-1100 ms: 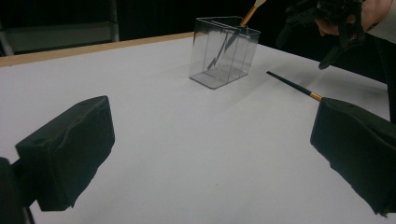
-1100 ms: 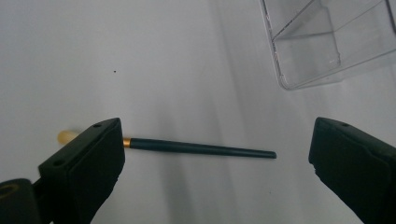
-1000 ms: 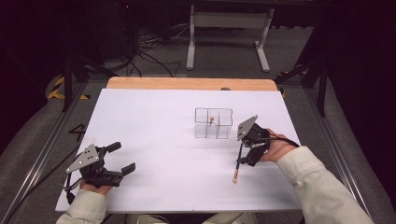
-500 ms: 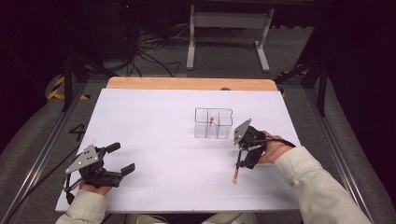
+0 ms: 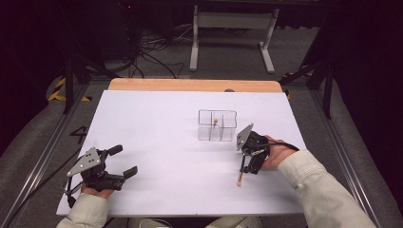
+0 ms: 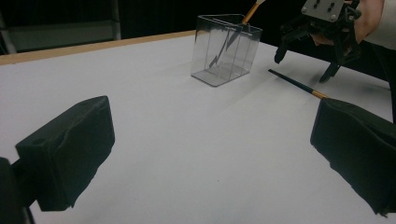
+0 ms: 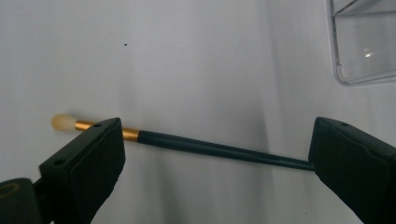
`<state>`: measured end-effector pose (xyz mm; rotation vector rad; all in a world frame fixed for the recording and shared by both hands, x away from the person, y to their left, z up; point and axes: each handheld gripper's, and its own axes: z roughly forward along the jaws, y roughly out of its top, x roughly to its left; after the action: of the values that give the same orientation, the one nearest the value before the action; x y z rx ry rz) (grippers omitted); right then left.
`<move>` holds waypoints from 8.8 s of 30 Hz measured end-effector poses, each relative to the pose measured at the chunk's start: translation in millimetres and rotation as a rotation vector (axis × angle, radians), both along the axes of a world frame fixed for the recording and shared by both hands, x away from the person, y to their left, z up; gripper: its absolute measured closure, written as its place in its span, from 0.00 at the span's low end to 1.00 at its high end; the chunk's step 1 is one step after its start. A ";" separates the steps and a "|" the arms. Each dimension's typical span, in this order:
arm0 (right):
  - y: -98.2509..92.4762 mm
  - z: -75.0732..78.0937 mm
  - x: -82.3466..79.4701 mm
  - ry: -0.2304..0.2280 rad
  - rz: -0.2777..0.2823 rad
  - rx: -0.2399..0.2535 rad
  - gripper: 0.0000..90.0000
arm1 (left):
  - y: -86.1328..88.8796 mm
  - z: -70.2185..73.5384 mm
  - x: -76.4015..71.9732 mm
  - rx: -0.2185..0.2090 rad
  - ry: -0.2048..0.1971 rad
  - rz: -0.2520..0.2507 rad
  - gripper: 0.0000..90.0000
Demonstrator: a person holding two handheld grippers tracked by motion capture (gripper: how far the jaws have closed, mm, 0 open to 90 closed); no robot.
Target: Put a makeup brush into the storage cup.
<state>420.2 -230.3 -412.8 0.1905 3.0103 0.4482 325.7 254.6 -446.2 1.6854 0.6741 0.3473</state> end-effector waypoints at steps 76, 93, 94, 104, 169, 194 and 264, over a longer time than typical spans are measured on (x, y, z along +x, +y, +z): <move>9.2 -4.9 -8.2 0.082 0.102 -0.209 0.91 | -0.5 -0.4 0.5 0.002 0.003 0.000 0.01; 10.5 -4.5 -9.1 0.075 0.106 -0.221 0.93 | -0.6 -0.3 0.5 0.001 0.003 0.000 0.01; 10.3 -4.4 -9.2 0.076 0.105 -0.220 0.93 | -0.5 -0.3 0.5 0.003 0.003 0.002 0.01; 6.1 9.5 -13.7 0.042 0.089 -0.153 0.93 | -0.6 -0.3 0.9 0.004 0.002 -0.001 0.01; -28.7 78.8 -46.8 -0.186 -0.039 0.604 0.93 | -2.4 -0.8 2.1 -0.003 -0.002 -0.001 0.00; -45.6 68.4 -48.5 -0.294 -0.205 0.930 0.93 | -2.5 -1.3 3.9 0.006 0.002 -0.002 0.00; -15.7 56.5 9.9 -0.434 -0.376 1.156 0.92 | -2.2 -2.1 5.2 0.011 0.006 -0.012 0.00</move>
<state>430.1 -245.9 -356.4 0.5996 1.8951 1.7987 330.8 252.4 -448.2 1.7009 0.6677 0.3385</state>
